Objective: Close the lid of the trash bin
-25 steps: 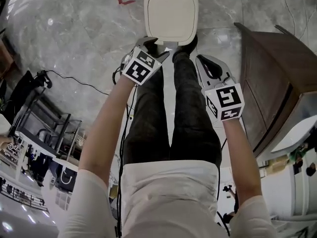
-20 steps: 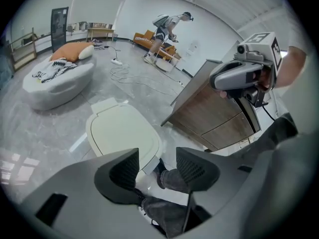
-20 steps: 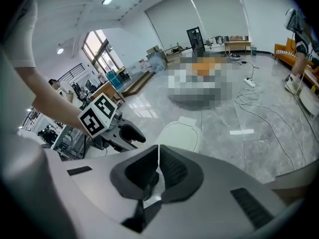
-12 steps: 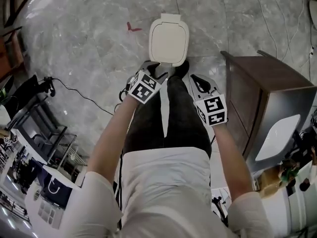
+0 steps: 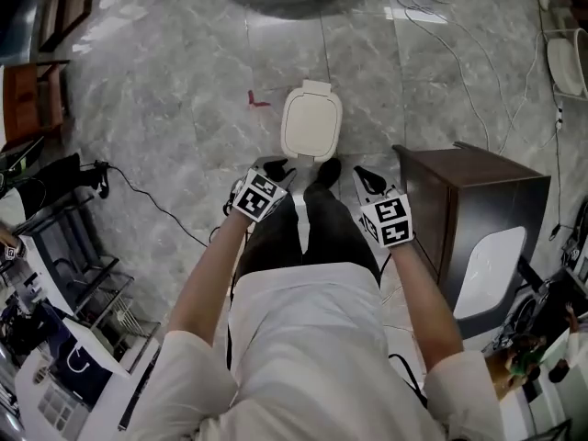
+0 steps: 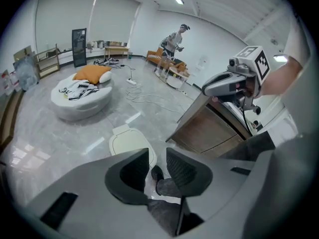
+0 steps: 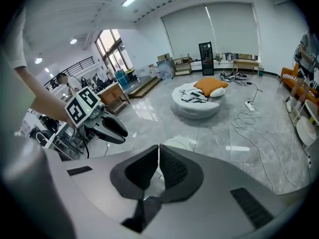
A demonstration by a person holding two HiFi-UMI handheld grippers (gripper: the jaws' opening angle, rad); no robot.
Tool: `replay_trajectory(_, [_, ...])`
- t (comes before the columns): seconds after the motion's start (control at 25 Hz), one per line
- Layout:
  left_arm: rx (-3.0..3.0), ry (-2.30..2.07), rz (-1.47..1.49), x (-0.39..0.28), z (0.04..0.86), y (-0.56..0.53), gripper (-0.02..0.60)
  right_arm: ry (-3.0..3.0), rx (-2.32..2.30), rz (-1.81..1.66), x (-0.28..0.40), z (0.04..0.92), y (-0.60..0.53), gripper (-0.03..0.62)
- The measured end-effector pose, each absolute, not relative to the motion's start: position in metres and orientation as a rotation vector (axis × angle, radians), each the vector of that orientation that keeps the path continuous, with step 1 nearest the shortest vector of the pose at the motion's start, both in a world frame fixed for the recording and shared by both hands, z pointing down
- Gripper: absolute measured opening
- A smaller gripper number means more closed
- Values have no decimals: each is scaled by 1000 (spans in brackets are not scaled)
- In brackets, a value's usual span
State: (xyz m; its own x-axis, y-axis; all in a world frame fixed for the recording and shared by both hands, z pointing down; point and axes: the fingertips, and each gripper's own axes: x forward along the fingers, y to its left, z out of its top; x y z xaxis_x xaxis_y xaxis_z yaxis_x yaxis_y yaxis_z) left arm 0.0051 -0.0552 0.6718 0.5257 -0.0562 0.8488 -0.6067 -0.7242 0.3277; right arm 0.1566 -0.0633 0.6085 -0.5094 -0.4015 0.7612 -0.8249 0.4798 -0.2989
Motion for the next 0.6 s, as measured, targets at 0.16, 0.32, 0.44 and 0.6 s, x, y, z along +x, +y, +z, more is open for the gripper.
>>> replay_trajectory(0.16, [2153,-564,1155,-8,651,-47,104,-2117,1024,830,161,590,-66,32])
replay_trajectory(0.32, [2202,-597,1134,-20,623,-36,89,-2117,1071,790,158,570,-61,32])
replay_trajectory(0.44, [2262,-650,1077,-29,598,-34,69,-2113,1105,761,148,554,-52,32])
replay_trajectory(0.6, [2301,-691,992,-41,563,-24,53,-2119,1127,706,128,535,-33,32])
